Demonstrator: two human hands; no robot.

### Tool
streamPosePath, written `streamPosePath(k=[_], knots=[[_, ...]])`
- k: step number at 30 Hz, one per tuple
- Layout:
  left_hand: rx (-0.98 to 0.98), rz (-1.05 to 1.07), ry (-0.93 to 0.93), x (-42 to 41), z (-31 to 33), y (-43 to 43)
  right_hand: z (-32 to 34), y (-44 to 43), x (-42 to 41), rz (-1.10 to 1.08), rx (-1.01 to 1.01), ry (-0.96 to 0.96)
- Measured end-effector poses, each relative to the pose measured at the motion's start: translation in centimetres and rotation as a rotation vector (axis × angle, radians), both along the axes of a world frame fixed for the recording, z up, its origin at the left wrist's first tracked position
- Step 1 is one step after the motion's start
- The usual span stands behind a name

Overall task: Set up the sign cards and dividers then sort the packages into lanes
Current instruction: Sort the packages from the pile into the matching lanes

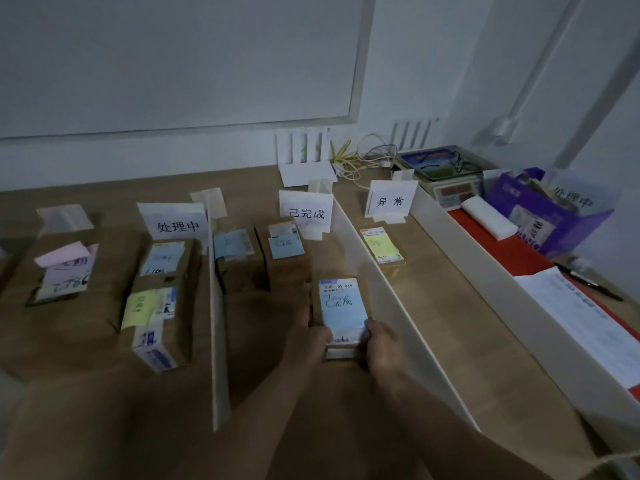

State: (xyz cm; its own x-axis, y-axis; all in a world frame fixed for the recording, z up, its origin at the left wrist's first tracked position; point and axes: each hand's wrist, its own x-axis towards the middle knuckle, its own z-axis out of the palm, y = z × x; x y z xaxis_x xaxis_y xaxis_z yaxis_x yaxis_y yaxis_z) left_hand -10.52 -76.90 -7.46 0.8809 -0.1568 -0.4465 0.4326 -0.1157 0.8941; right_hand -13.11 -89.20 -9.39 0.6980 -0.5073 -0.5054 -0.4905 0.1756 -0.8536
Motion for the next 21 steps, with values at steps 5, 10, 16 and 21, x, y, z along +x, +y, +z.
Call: streamPosePath(k=[5,10,16,21], knots=[[0.024,0.0,0.005,3.4,-2.7,-1.4,-2.5,-1.2,3.4,0.0,-0.001,0.004],[0.063,0.015,0.014,5.3,-4.7,-3.2,-5.8,-2.3,5.3,0.101,0.02,0.016],[0.148,0.037,0.006,5.9,-6.1,-4.4,-6.8,-3.2,6.3,0.185,-0.115,0.087],[0.302,0.038,-0.054,6.2,-6.6,-5.0,-6.3,-3.4,7.2,0.289,-0.21,0.174]])
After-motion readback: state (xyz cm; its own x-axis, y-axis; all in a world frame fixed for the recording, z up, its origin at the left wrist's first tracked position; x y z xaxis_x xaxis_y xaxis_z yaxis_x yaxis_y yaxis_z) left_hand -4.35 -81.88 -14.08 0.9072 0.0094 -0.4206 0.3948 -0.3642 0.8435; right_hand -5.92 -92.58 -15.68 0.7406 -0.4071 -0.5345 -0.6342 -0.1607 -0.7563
